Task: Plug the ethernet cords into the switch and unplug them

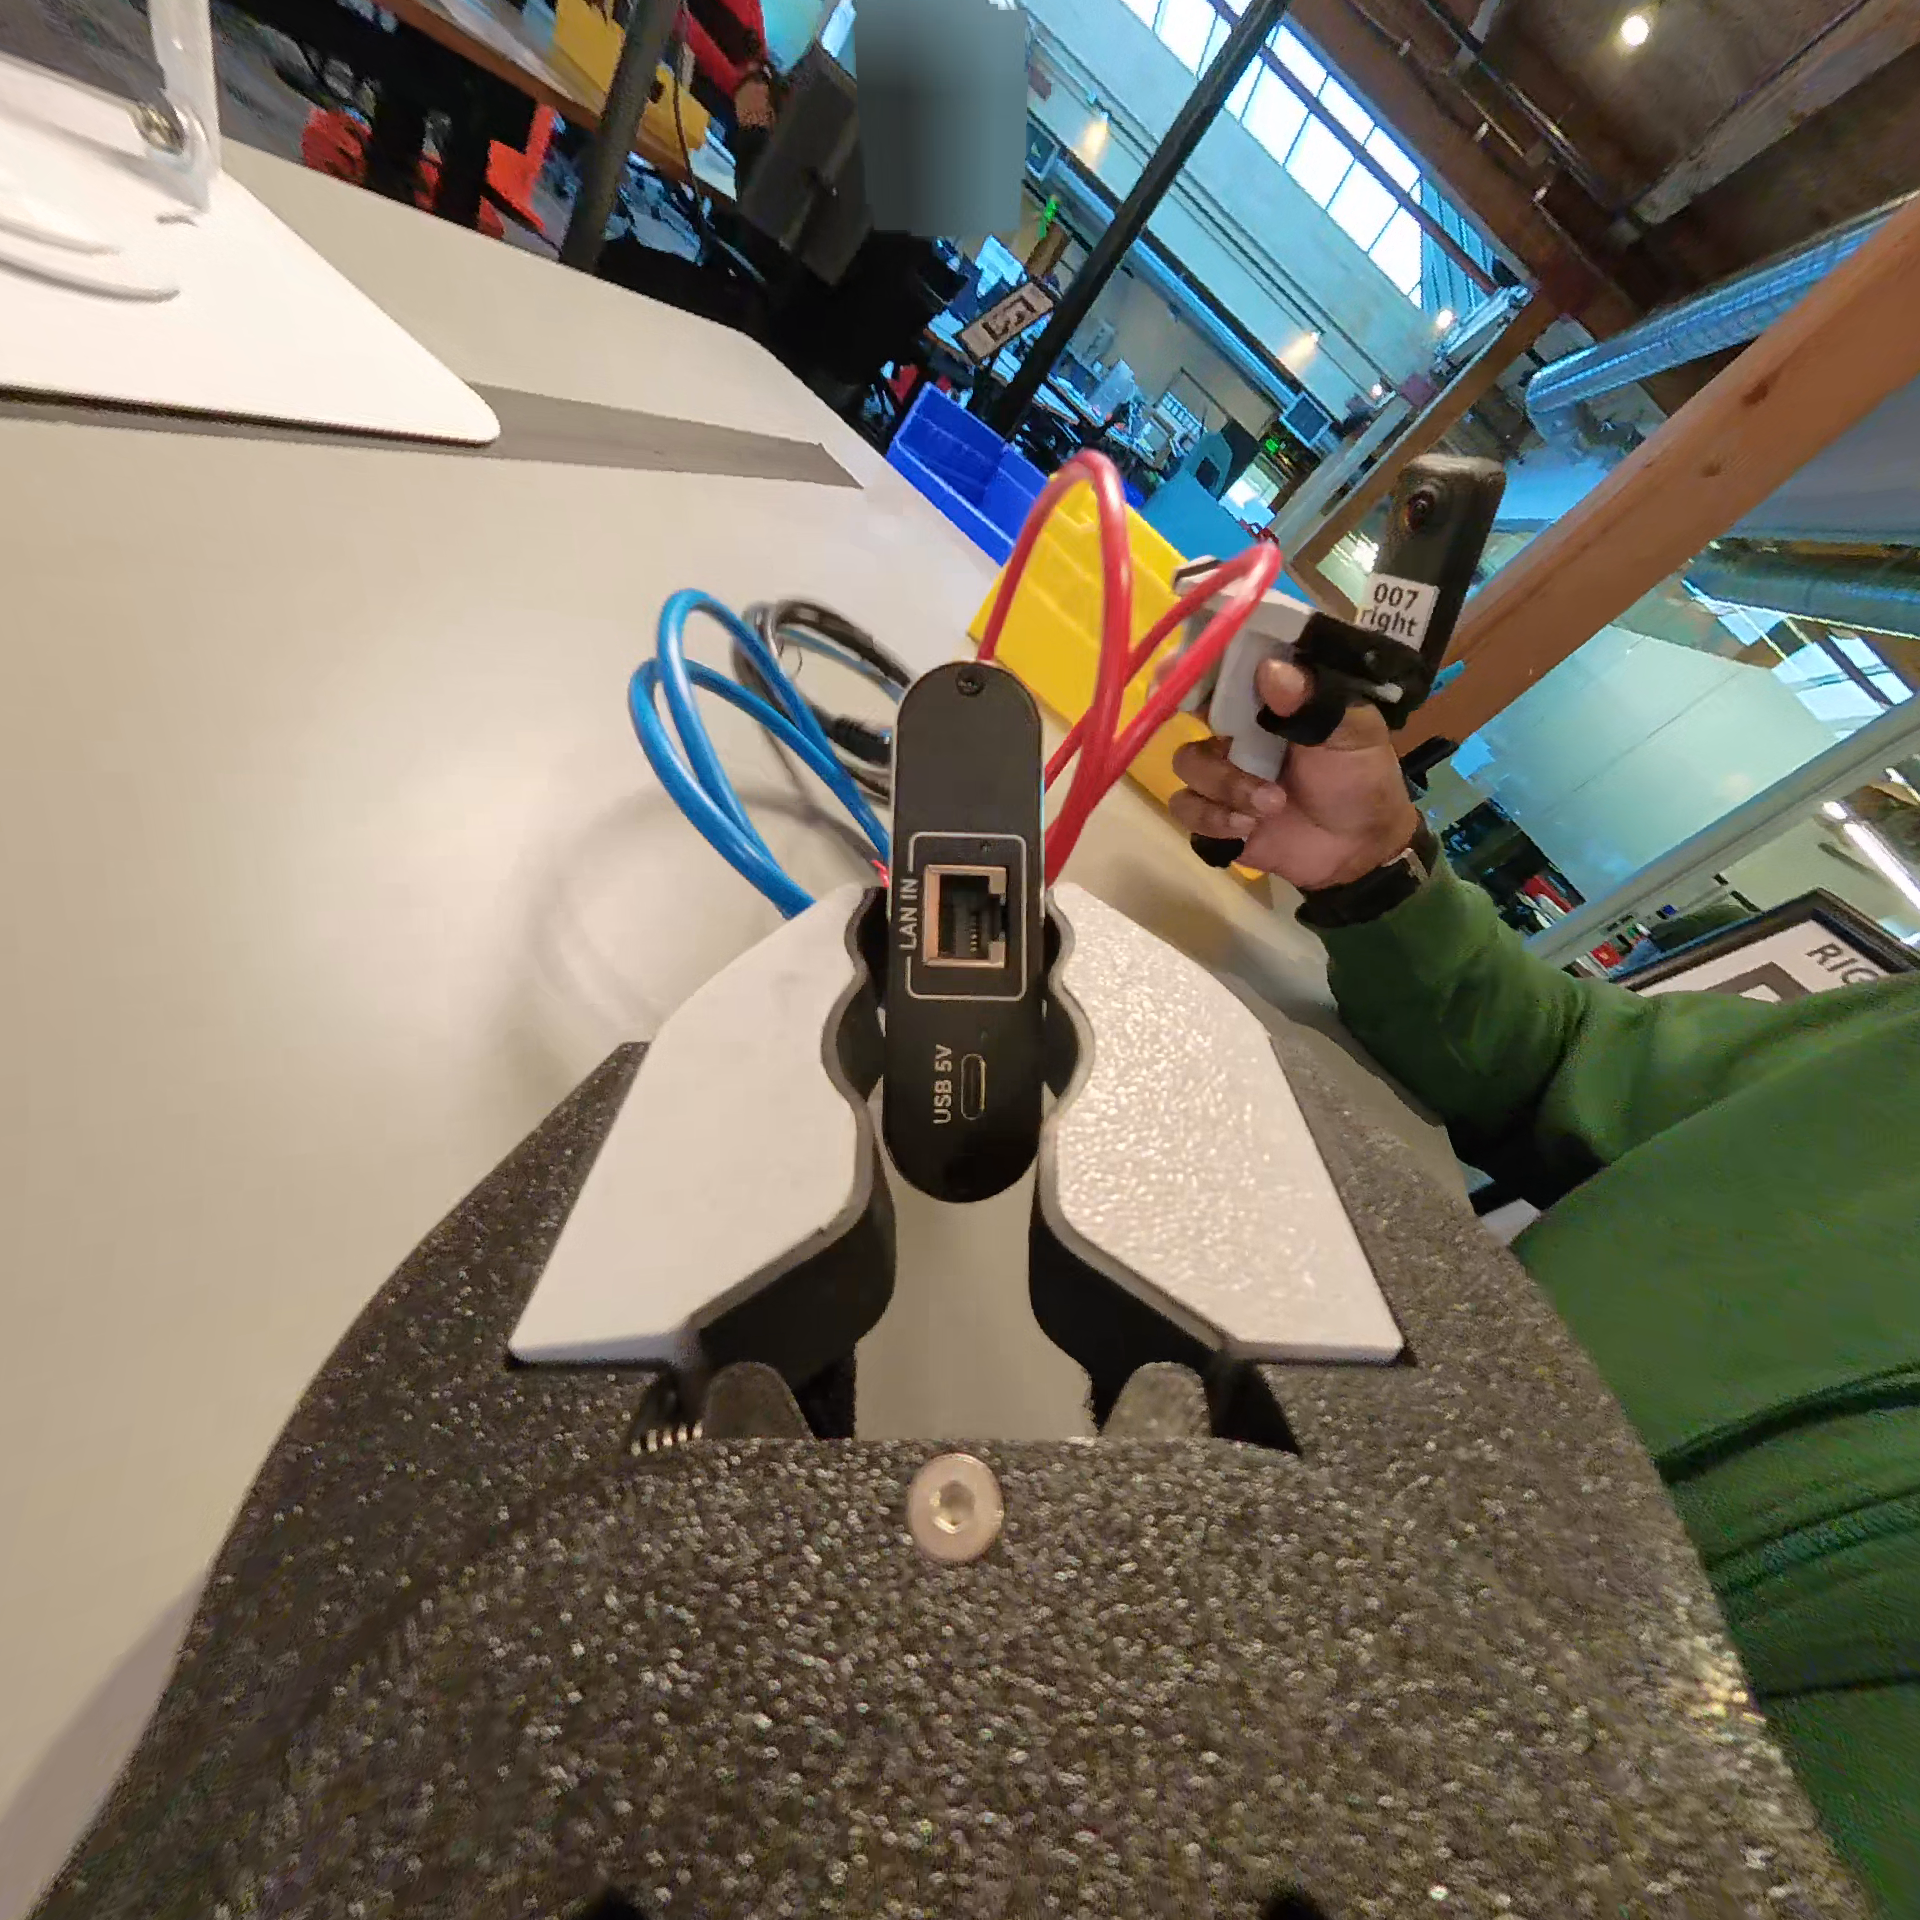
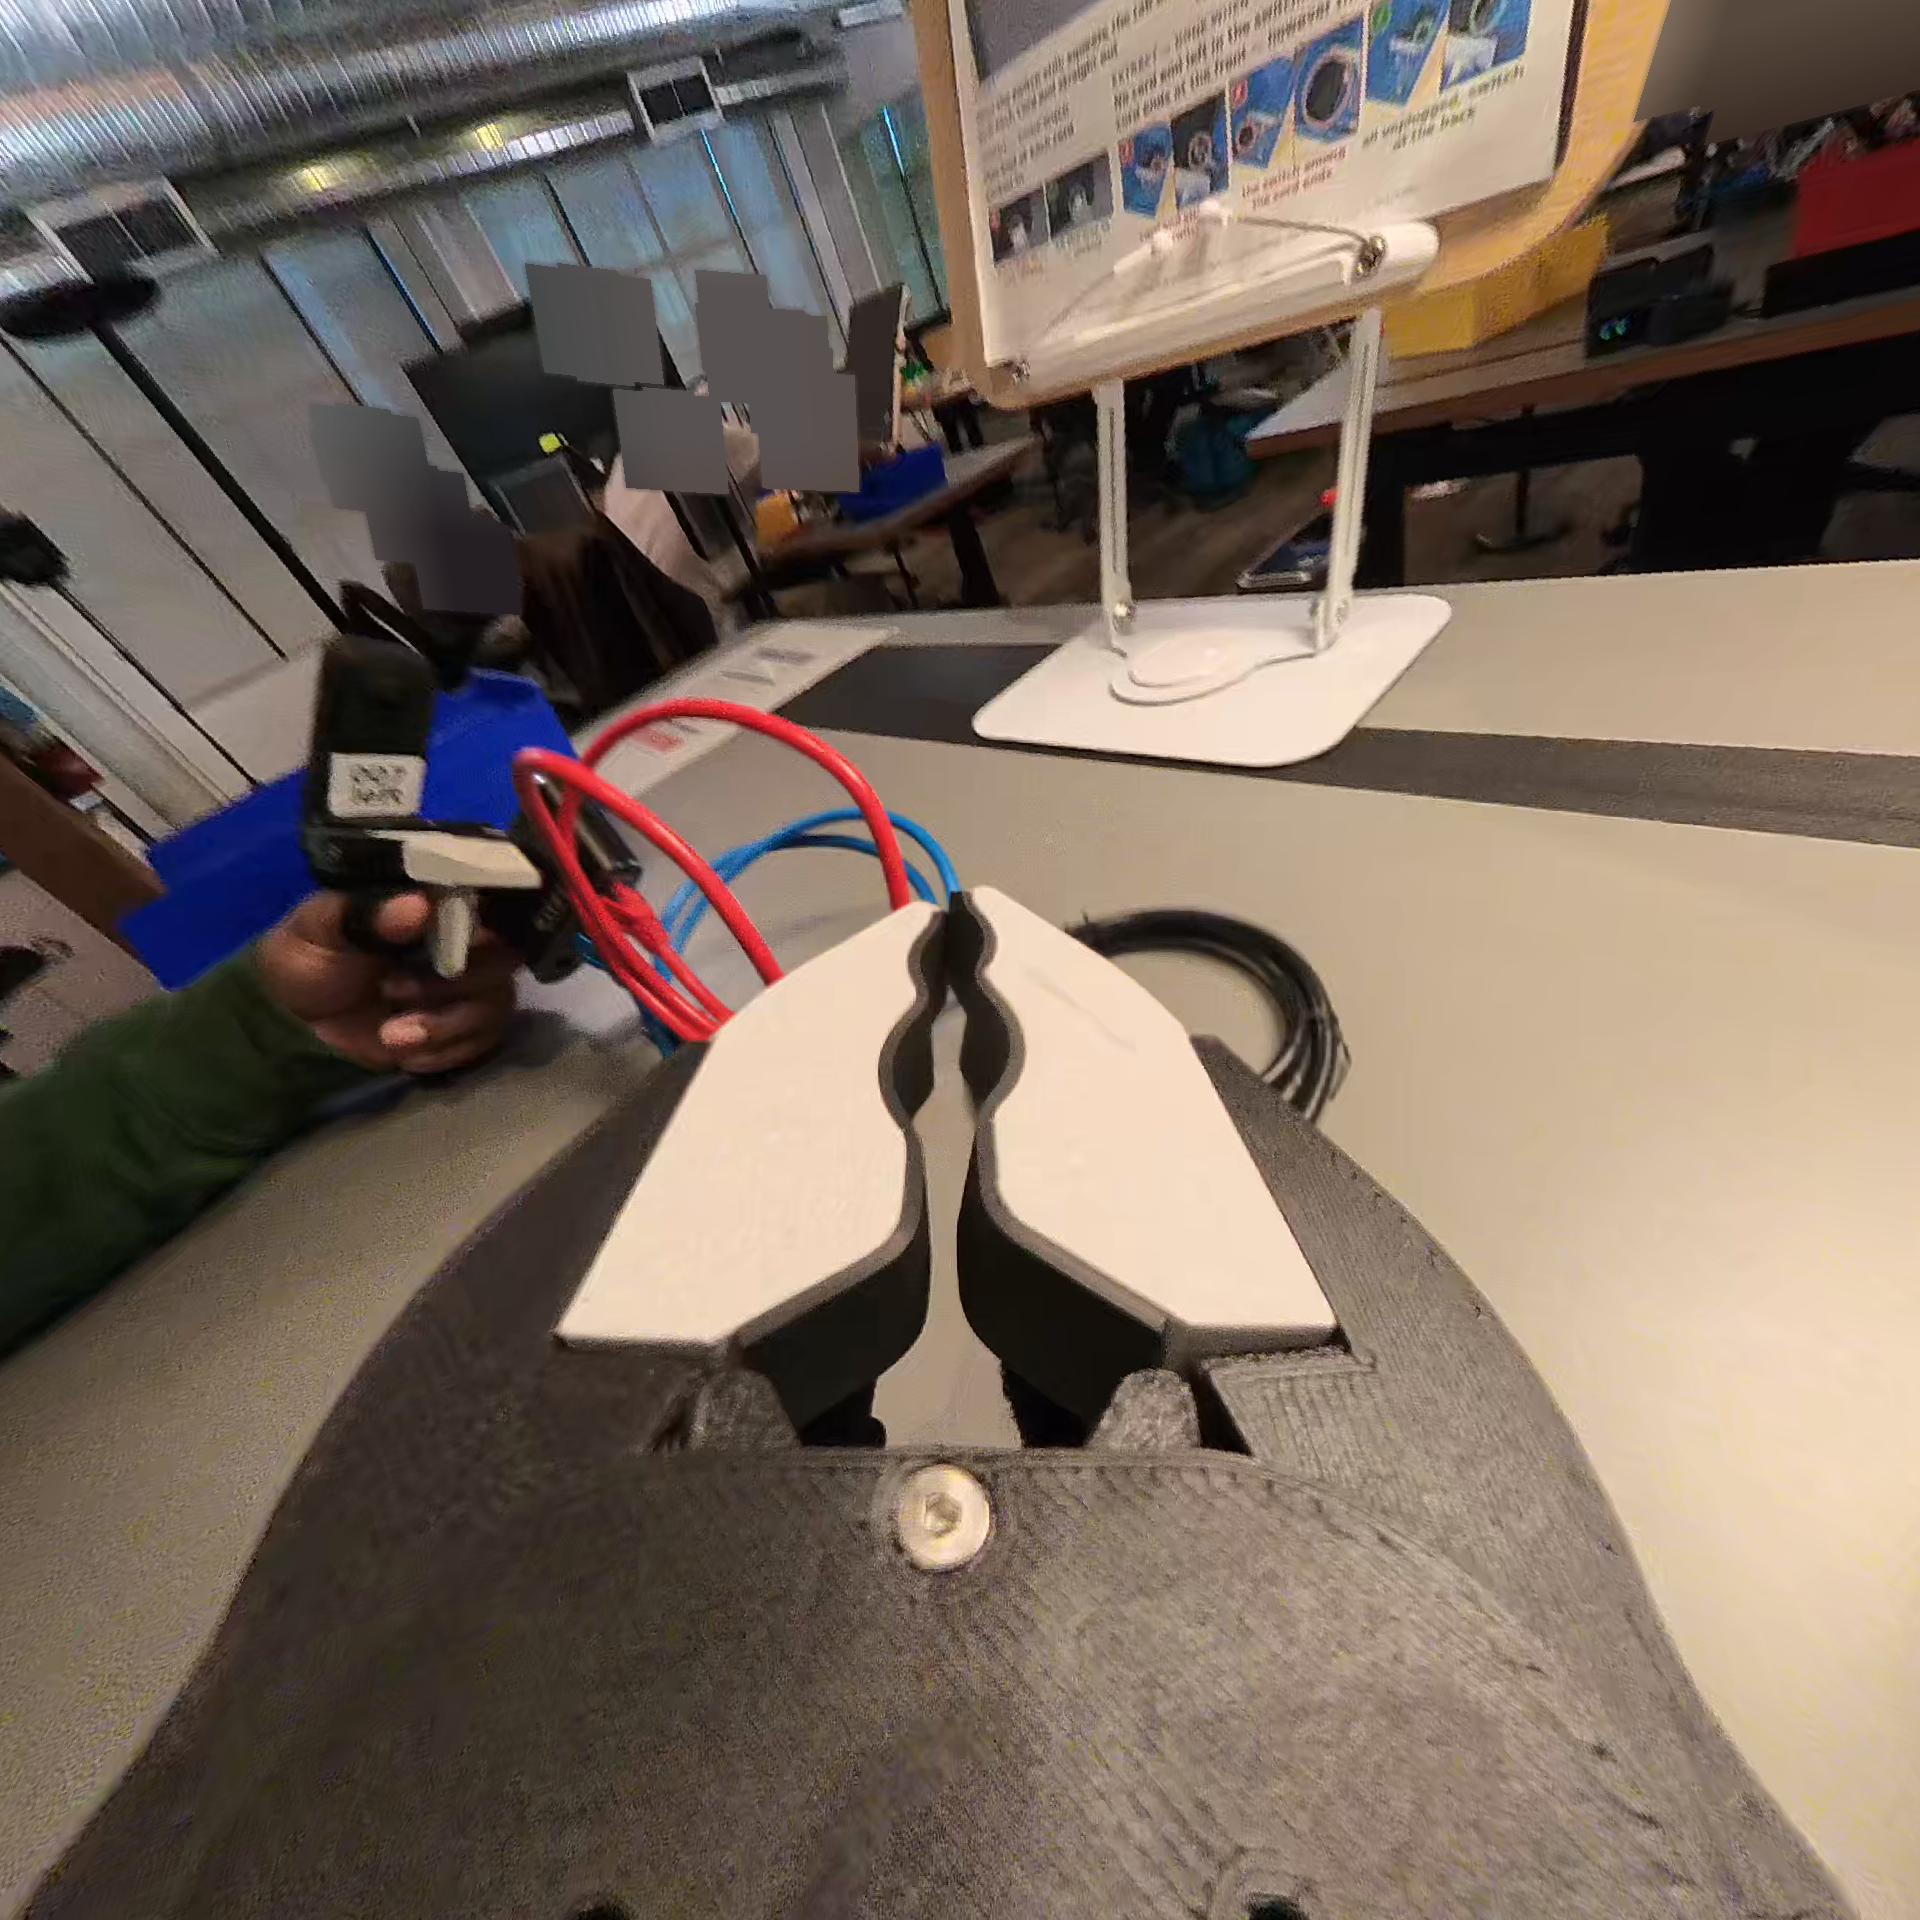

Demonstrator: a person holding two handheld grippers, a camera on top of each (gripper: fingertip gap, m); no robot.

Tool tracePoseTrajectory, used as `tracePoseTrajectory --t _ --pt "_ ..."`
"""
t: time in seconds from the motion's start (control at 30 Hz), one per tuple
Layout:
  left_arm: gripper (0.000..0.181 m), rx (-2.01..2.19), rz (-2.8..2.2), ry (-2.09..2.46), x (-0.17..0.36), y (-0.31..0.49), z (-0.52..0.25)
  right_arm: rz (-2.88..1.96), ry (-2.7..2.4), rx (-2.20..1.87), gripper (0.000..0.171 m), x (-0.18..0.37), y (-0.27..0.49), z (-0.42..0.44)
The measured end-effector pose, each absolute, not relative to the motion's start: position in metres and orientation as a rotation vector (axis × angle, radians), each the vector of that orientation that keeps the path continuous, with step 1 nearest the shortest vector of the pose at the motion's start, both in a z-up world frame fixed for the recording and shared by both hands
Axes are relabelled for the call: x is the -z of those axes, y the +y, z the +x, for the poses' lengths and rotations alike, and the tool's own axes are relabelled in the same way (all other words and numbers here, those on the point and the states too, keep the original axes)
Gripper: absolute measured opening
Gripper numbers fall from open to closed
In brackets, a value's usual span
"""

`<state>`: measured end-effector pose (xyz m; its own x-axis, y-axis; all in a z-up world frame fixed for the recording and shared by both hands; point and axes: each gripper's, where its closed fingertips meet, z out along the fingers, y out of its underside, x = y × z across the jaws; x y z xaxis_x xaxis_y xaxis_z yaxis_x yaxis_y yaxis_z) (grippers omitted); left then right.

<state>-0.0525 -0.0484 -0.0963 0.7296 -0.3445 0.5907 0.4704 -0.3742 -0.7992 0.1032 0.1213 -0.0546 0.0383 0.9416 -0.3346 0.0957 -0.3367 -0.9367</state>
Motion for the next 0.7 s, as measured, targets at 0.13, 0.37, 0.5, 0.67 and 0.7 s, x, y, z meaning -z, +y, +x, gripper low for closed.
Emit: tracePoseTrajectory --t 0.13,0.37,0.5,0.67,0.7 --pt "0.027 0.894 -1.781 -0.114 0.1 -0.052 -0.057 -1.597 -1.186 -1.096 0.003 0.077 0.138 0.102" --pt "0.027 0.905 -1.753 -0.16 0.098 -0.055 -0.071 -1.533 -1.672 -0.795 0.046 0.132 0.121 0.081" --pt "0.027 0.959 -1.746 -0.171 0.098 -0.063 -0.081 -1.555 -1.918 -0.888 0.07 0.131 0.095 0.063" --pt "0.027 0.936 -1.712 -0.213 0.095 -0.069 -0.098 -1.574 -2.242 -0.48 0.07 0.164 0.117 0.053" --pt "0.027 0.933 -1.704 -0.223 0.095 -0.07 -0.1 -1.59 -2.293 -0.426 0.07 0.171 0.118 0.053"
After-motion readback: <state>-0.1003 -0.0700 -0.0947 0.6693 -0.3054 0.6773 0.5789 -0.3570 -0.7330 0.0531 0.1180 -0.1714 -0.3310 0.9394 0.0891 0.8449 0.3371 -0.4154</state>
